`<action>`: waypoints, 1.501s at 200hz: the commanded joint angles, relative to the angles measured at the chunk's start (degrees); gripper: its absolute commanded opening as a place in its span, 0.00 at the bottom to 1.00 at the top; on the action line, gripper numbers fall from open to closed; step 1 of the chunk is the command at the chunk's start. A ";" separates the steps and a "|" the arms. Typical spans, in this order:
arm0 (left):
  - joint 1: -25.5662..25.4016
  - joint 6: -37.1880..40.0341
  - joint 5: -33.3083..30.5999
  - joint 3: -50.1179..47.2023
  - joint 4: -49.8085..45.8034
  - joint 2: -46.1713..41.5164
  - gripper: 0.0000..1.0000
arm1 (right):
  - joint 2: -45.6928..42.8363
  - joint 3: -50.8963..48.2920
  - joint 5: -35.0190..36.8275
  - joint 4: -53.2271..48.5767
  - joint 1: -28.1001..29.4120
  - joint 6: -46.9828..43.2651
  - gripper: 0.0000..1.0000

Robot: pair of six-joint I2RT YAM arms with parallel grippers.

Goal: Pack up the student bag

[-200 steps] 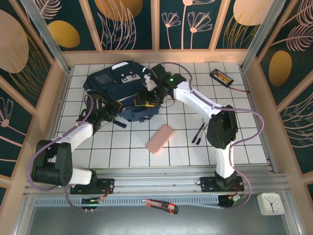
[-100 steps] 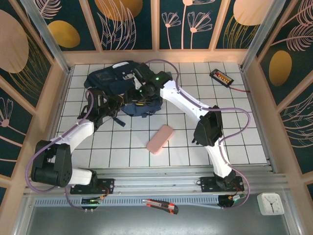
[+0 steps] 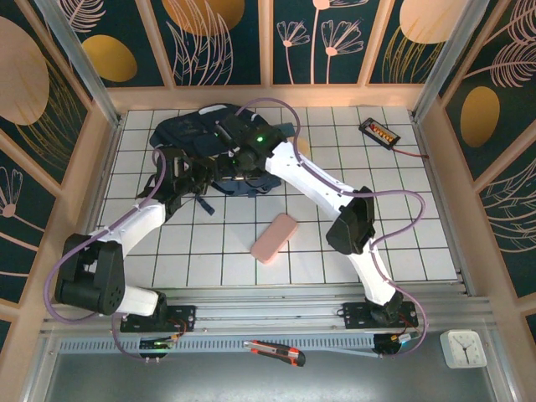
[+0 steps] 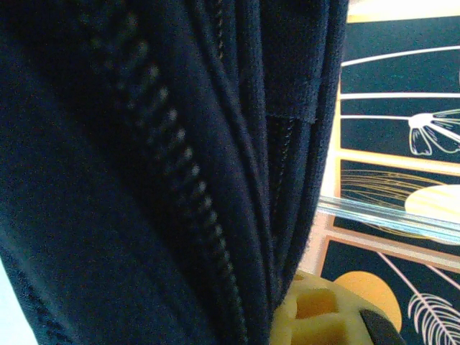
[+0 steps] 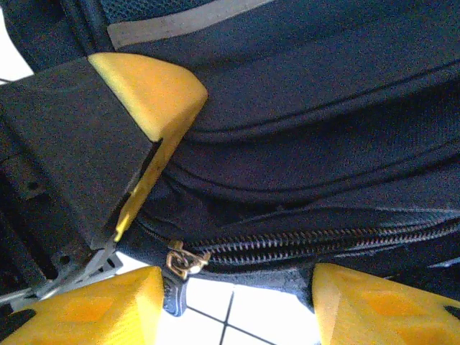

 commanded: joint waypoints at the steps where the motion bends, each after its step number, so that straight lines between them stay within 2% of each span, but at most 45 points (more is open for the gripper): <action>1: -1.12 -0.71 1.94 4.05 6.51 -0.21 0.00 | 1.69 3.61 4.30 -3.86 1.31 1.72 0.53; 97: -2.76 -3.80 1.32 3.16 9.61 1.59 0.00 | 2.22 3.63 6.01 -3.12 3.16 1.74 0.56; 133: -2.89 -4.73 1.49 2.72 10.56 1.33 0.00 | 3.70 2.82 7.38 -3.41 3.47 1.11 0.53; 161: -3.05 -4.65 1.86 2.82 10.30 0.94 0.00 | 3.90 2.75 10.74 -2.93 3.32 1.40 0.44; 209: -3.70 -5.58 2.46 1.45 11.26 0.32 0.00 | 3.45 2.93 12.87 -1.54 2.39 2.07 0.40; 233: -3.82 -5.87 2.63 0.75 11.70 -0.15 0.00 | 3.63 3.26 12.13 -1.05 1.96 2.16 0.29; 258: -3.92 -5.86 2.72 0.07 11.69 -0.50 0.00 | 3.54 3.28 11.46 -0.56 1.58 2.20 0.00; 282: -3.95 -5.51 2.38 -0.35 11.05 -0.76 0.00 | 2.68 1.46 10.32 -1.40 1.43 2.36 0.00; 300: -3.82 -5.10 2.07 -0.70 10.84 -0.74 0.00 | -1.47 -5.52 9.88 0.36 1.24 2.88 0.00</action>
